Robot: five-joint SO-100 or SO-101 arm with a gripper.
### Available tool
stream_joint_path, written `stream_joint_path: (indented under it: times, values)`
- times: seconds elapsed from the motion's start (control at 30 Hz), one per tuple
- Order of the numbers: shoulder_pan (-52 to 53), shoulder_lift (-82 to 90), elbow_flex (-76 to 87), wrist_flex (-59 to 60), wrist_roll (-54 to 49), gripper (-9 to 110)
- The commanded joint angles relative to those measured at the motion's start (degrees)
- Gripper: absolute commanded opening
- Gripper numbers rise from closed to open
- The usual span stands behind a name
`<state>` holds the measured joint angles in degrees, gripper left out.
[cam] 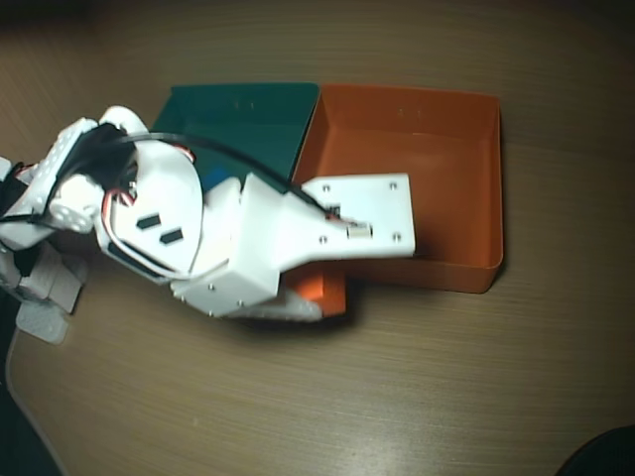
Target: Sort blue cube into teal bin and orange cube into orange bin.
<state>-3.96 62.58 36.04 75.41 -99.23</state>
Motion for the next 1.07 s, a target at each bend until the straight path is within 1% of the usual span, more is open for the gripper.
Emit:
stream_joint_path:
  times: [0.0, 0.2, 0.37, 0.5, 0.83, 0.93, 1.03]
  values:
    - [-4.7, 8.3, -5.5, -0.6, 0.3, -6]
    - [-12.6, 8.7, -6.1, -0.6, 0.3, -6]
    - [-17.4, 5.7, -8.4, -0.6, 0.3, -6]
    - [-19.0, -1.1, -16.4, -0.6, 0.3, -6]
    - [-19.3, -26.5, -41.7, -0.6, 0.3, -6]
    - [-19.4, -31.8, -46.1, -0.6, 0.3, -6]
    - [-19.9, -34.1, -46.5, -0.6, 0.2, -6]
